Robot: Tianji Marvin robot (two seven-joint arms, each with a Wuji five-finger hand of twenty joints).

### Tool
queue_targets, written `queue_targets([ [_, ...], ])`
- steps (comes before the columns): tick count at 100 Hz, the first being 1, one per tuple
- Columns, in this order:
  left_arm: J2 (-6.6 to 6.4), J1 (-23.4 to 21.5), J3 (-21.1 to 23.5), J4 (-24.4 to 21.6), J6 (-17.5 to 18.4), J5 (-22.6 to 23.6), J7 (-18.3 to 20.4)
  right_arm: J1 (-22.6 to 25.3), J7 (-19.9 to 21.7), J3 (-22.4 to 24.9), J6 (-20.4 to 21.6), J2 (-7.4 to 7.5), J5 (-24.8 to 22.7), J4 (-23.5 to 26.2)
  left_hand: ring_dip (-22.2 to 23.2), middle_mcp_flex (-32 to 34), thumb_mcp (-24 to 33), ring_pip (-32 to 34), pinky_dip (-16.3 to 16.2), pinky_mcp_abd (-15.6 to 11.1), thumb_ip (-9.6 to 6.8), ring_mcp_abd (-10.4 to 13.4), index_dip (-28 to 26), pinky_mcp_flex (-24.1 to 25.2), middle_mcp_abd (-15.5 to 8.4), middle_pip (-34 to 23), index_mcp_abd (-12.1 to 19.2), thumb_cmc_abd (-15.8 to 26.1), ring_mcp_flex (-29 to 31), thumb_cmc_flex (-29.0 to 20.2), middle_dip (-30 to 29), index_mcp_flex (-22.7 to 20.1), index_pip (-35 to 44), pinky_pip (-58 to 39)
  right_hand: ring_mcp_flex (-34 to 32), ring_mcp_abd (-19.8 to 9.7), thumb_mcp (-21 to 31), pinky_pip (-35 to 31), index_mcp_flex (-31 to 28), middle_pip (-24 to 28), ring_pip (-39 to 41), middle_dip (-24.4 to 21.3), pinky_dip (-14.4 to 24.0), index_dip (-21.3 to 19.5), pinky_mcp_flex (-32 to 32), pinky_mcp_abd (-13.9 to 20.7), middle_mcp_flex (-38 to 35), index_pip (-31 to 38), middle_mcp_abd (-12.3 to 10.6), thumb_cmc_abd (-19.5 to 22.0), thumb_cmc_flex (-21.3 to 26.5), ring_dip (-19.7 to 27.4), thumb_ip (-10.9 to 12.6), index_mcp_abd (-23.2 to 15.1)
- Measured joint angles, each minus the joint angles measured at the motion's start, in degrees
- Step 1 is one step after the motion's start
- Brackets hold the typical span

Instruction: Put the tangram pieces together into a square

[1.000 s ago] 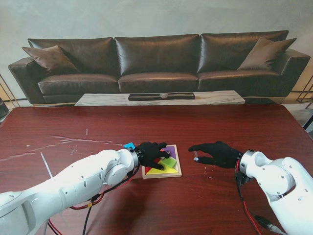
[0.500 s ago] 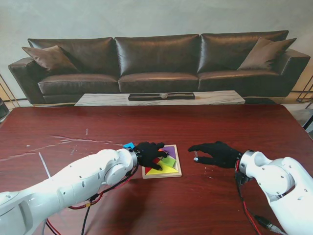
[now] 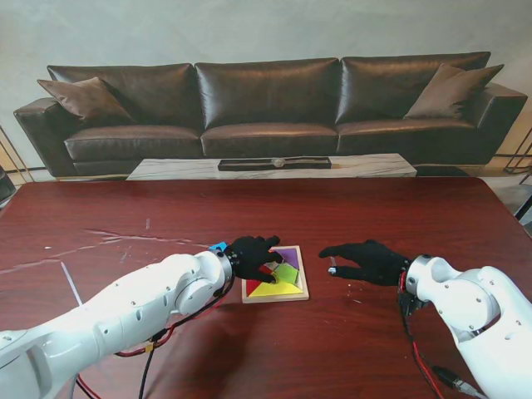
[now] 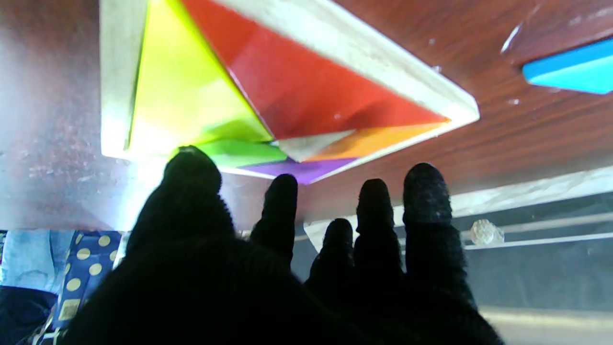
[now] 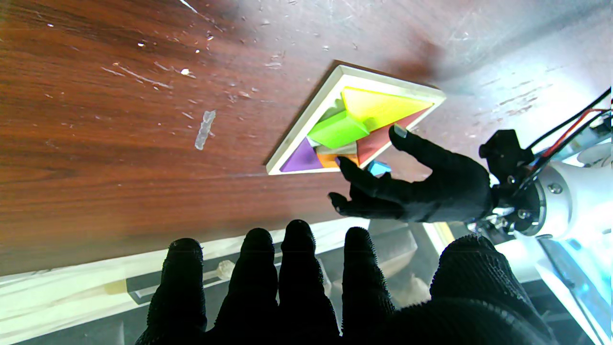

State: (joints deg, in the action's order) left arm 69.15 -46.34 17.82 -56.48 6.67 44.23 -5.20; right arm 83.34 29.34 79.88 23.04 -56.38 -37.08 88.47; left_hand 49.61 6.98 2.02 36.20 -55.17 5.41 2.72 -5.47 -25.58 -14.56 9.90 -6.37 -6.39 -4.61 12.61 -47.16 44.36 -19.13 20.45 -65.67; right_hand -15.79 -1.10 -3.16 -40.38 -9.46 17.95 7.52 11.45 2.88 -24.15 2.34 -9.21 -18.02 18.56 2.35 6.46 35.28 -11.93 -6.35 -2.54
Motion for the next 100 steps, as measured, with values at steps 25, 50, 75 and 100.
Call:
queue_targets([
  [25,-0.93,-2.64,3.16,-3.45,1.29,1.38,-2.16,0.0,0.04,0.0,-0.02,0.0,-0.16,0.07,0.04,0.0,-0.01,-0.01,0.0,0.0,0.0,0.0,-5.24,-1.11,0.0,0.03,2.14,0.0,0.06,-0.07,2.21,0.11,10.16,-0.15,0.0,0.0,0.0,0.0,0.0,0.0,0.0,0.0,0.0,0.0,0.0,0.0,0.0,0.0,0.0,0.0,0.0,0.0,0.0,0.0],
  [50,-1.59,-5.04,5.04,-5.86,3.4,1.4,-2.32,0.08,0.0,0.1,0.0,0.0,-0.41,0.17,0.04,0.08,1.28,-0.01,-0.01,0.04,0.0,0.0,-10.52,-1.27,0.0,-3.4,6.06,-0.92,0.1,-2.08,1.93,-0.87,22.63,-0.28,0.0,0.0,0.0,0.0,0.0,0.0,0.0,0.0,0.0,0.0,0.0,0.0,0.0,0.0,-0.01,0.0,0.0,0.0,0.0,0.0],
  [75,-1.6,-4.67,2.92,-5.37,4.35,-1.02,-0.33,0.17,-0.1,0.1,0.05,0.0,-0.42,0.28,-0.35,0.13,1.28,-0.01,-0.01,0.4,0.0,0.0,-6.76,-1.09,0.0,-3.97,6.34,-0.92,0.1,-2.14,0.04,-2.32,22.23,-0.28,0.0,0.0,0.0,0.0,0.0,0.0,0.0,0.0,0.0,0.0,0.0,0.0,0.0,0.0,-0.01,0.0,0.0,0.0,0.0,0.0],
  [100,0.51,-2.58,0.29,-0.39,4.79,-2.86,-1.02,0.59,-0.01,0.58,0.07,-0.01,-0.43,0.66,-0.43,0.13,1.29,-0.01,-0.01,0.7,0.0,0.0,-3.56,-0.54,0.0,-4.0,6.16,-0.83,0.1,-2.14,-0.54,-2.38,17.8,-0.23,0.0,0.0,0.0,0.0,0.0,0.0,0.0,0.0,0.0,0.0,0.0,0.0,0.0,0.0,-0.01,0.0,0.0,0.0,0.0,0.0],
])
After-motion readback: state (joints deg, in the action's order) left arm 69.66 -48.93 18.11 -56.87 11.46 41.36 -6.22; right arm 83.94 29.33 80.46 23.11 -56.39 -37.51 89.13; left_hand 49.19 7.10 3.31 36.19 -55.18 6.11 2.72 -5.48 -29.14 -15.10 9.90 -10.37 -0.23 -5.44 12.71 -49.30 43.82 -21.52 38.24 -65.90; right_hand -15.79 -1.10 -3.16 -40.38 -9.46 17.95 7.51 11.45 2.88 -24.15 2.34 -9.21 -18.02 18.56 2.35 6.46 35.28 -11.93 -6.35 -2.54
